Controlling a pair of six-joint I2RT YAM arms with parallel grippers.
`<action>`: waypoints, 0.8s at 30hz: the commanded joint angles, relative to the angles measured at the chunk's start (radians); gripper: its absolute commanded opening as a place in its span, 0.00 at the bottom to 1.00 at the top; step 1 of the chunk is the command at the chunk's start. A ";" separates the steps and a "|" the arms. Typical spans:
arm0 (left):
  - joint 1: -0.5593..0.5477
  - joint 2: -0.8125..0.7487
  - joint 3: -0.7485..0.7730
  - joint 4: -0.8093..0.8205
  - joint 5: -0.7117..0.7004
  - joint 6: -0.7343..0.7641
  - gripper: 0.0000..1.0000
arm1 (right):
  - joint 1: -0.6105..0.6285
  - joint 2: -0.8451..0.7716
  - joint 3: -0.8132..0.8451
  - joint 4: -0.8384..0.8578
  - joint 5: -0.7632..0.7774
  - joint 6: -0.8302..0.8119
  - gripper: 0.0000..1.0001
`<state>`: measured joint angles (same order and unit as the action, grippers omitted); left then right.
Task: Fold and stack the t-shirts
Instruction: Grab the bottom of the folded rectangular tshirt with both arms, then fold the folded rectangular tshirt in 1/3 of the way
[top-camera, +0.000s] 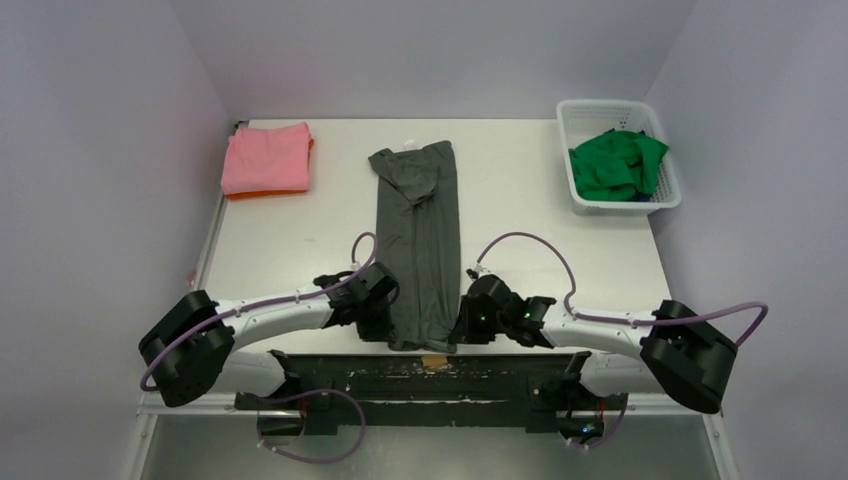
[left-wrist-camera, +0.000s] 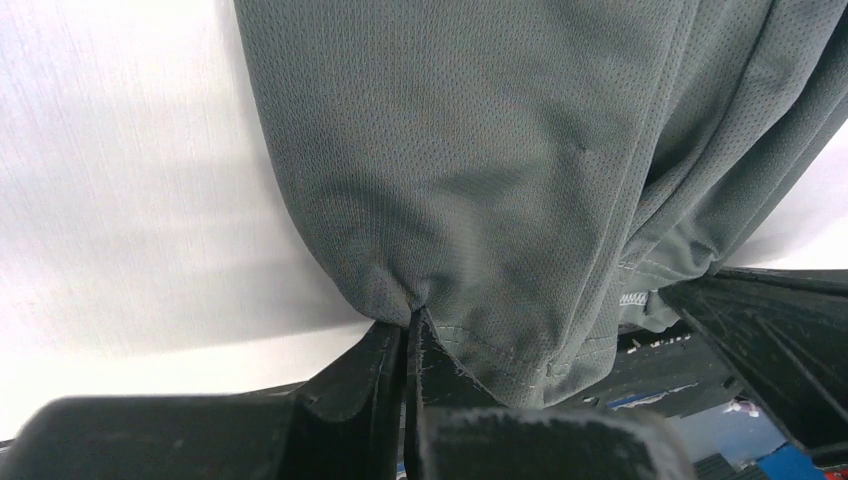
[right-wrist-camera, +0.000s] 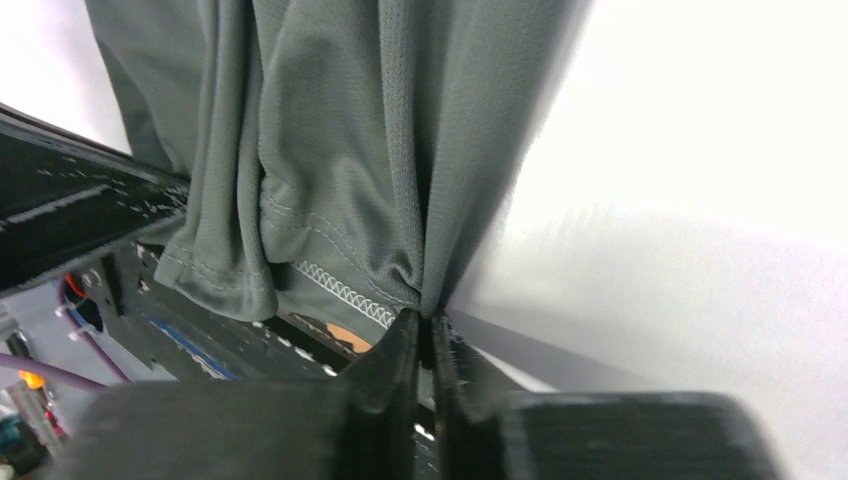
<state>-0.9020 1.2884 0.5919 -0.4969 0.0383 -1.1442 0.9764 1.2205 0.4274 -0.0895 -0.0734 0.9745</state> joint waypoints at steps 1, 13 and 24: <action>-0.048 -0.111 -0.048 -0.146 -0.063 -0.028 0.00 | 0.019 -0.083 -0.023 -0.065 -0.016 -0.008 0.00; -0.032 -0.167 0.151 -0.277 -0.106 0.024 0.00 | 0.027 -0.146 0.069 -0.089 0.000 -0.030 0.00; 0.172 0.032 0.431 -0.271 -0.123 0.179 0.00 | -0.182 0.017 0.288 -0.053 0.030 -0.163 0.00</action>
<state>-0.7826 1.2690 0.9218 -0.7601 -0.0566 -1.0492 0.8967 1.1770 0.6209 -0.1982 -0.0593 0.8883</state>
